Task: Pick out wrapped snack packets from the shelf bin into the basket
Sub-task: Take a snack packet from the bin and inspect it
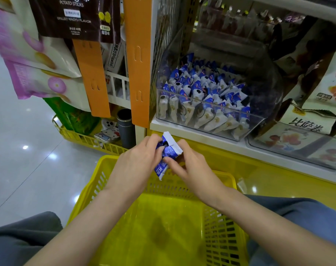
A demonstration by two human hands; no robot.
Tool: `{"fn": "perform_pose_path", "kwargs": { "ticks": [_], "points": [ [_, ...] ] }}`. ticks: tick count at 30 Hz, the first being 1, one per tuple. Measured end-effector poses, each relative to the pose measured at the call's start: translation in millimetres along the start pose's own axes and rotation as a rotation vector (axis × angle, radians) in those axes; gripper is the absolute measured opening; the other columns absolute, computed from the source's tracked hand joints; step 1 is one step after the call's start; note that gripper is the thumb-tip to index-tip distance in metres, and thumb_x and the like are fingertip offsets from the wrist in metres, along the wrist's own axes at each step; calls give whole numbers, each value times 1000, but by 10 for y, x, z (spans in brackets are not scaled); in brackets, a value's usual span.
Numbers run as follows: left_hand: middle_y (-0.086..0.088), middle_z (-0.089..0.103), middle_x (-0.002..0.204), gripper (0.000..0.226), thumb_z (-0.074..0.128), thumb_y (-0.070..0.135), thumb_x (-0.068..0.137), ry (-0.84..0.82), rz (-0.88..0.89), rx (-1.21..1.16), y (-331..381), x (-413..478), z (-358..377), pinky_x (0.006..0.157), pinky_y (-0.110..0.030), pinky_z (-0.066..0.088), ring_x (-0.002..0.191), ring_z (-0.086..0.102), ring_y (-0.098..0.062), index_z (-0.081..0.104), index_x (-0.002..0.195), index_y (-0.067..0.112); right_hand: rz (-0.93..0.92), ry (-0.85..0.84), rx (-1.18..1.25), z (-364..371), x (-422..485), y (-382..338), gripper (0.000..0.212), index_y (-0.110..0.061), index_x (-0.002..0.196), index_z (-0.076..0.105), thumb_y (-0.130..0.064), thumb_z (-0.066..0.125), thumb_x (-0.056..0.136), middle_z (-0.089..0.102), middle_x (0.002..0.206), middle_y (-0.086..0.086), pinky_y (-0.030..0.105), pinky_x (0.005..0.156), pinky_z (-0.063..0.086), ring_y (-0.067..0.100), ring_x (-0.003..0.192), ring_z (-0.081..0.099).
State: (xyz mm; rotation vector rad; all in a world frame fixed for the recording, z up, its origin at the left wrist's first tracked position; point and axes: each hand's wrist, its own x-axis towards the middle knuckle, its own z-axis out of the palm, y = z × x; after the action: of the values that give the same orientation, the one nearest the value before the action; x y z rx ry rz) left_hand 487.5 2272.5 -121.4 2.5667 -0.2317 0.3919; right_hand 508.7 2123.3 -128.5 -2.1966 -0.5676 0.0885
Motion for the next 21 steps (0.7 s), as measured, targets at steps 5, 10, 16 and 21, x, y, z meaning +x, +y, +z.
{"fn": "perform_pose_path", "kwargs": {
  "ticks": [5, 10, 16, 21],
  "points": [
    [2, 59, 80, 17, 40, 29, 96, 52, -68, -164, -37, 20, 46, 59, -38, 45, 69, 55, -18, 53, 96, 17, 5, -11, 45, 8, -8, -17, 23, -13, 97, 44, -35, 51, 92, 61, 95, -1, 35, 72, 50, 13, 83, 60],
    [5, 66, 77, 11, 50, 26, 94, -5, -248, -545, -61, 68, 126, 62, -32, 54, 67, 62, -9, 60, 95, 21, 250, 21, 357, -5, 59, -36, 12, -15, 101, 47, -26, 47, 95, 63, 97, 4, 44, 74, 56, 16, 81, 64],
    [14, 50, 104, 30, 50, 27, 93, 4, -99, -361, -16, 16, 162, 75, -11, 41, 87, 51, 2, 50, 122, 22, 414, -12, 705, -17, 115, -75, 15, -6, 107, 43, -18, 43, 97, 65, 84, 4, 27, 64, 58, 6, 67, 64],
    [8, 46, 124, 36, 37, 30, 97, -31, 23, -259, 26, -25, 165, 89, -18, 40, 110, 46, -3, 42, 132, 23, 458, 25, 636, -4, 132, -43, 34, -12, 122, 43, -21, 56, 91, 63, 101, 1, 25, 71, 55, 10, 79, 64]
  ]
}}
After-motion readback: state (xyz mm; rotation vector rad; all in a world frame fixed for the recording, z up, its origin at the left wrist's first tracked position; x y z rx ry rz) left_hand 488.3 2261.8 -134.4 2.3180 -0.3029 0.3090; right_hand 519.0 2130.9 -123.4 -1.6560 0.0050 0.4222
